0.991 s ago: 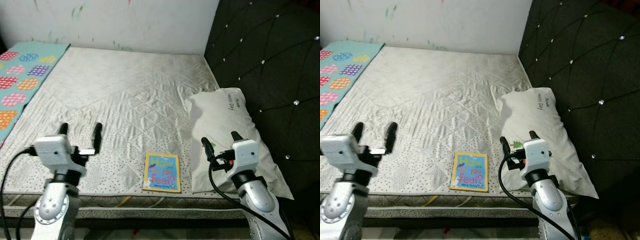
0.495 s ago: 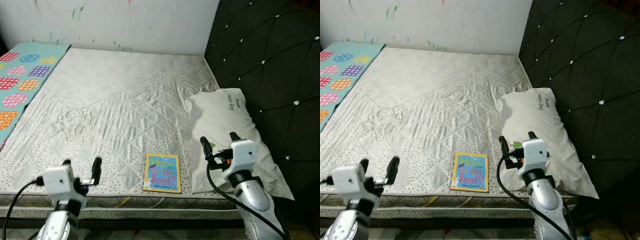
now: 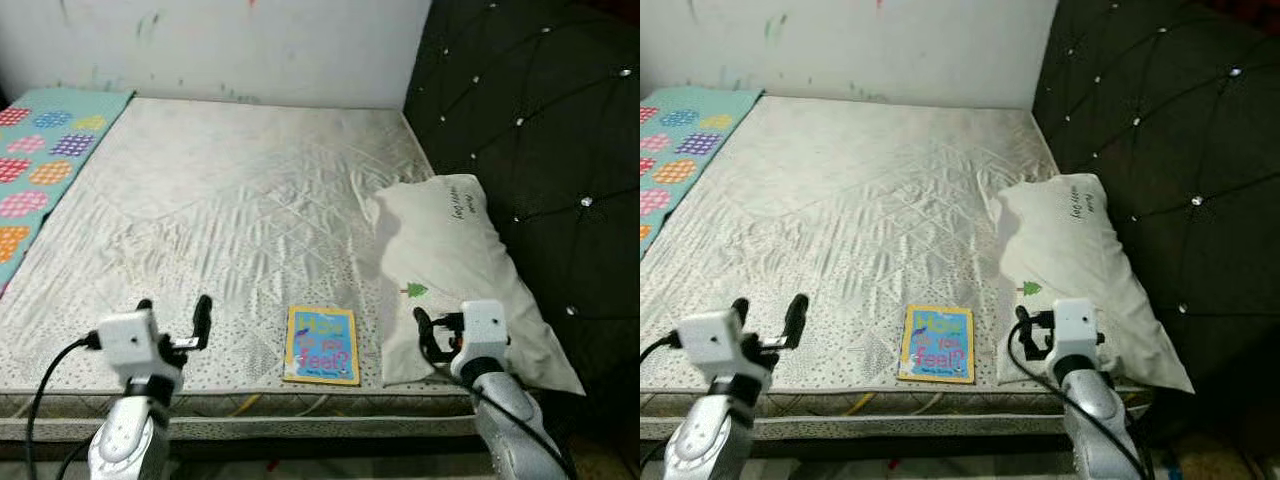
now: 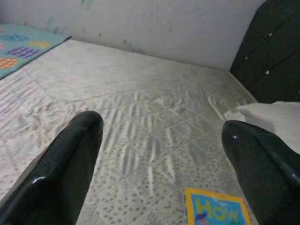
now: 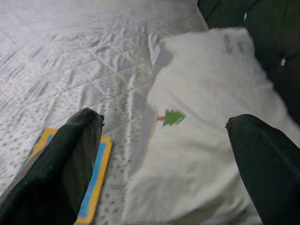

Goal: Clean up the room

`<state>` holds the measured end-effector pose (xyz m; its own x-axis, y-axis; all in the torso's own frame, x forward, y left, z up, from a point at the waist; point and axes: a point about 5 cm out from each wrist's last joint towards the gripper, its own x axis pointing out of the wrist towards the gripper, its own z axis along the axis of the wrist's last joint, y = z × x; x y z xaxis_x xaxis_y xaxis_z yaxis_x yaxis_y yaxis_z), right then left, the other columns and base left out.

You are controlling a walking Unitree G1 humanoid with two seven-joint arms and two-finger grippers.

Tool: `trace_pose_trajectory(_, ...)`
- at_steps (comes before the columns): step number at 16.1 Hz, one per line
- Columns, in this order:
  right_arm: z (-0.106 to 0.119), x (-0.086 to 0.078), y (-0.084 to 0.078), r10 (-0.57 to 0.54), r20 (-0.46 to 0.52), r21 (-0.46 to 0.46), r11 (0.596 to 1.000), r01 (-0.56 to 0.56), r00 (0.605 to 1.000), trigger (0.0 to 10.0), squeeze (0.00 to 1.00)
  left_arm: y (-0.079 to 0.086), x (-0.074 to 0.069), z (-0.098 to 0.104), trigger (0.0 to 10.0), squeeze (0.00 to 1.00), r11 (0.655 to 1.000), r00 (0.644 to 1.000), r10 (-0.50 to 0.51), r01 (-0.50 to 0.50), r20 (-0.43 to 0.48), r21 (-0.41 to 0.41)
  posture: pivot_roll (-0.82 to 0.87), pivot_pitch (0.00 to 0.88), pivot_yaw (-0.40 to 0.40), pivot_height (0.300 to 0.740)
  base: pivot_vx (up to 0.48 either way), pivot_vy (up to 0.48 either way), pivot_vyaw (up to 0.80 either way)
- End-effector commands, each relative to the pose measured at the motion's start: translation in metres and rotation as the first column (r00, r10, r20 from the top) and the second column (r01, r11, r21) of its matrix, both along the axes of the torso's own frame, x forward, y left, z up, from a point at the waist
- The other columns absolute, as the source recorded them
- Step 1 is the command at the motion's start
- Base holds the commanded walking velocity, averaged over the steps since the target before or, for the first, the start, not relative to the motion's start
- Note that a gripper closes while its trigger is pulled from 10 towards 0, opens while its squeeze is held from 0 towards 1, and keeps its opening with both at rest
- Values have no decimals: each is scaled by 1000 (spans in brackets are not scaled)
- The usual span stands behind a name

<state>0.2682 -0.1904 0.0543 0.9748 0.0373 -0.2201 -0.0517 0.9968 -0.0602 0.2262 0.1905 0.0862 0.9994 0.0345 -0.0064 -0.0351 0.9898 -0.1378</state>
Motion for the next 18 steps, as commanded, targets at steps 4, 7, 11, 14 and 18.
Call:
trace_pose_trajectory(4, 21, 35, 4, -42, 117, 6, 999, 42, 992, 10000, 0, -6, 16, 0, 10000, 0, 1000, 1000, -15, 15, 10, 3, -112, 0, -39, 740, 0, 0, 0)
trace_pose_trajectory(7, 16, 48, 36, 62, 93, -21, 998, -60, 994, 10000, 0, -4, 33, -12, 10000, 0, 996, 999, 19, -22, -41, -81, -121, 0, -28, 740, 0, 0, 0)
trace_pose_trajectory(11, 1, 48, 16, -41, 13, -12, 999, 41, 999, 10000, 0, -16, 49, -8, 10000, 0, 996, 1000, -22, 21, -14, -89, -158, 0, -17, 740, 0, 0, 0)
trace_pose_trajectory(14, 2, 55, 25, -13, 1, 0, 1000, 13, 1000, 10000, 0, -16, 49, -11, 10000, 0, 996, 1000, -18, 17, -17, -88, -131, 0, -23, 740, 0, 0, 0)
trace_pose_trajectory(18, 8, 50, 16, 6, 80, -117, 993, 3, 997, 10000, 0, 1, 46, -22, 10000, 0, 995, 998, 27, -33, -61, -99, -124, 0, -37, 740, 0, 0, 0)
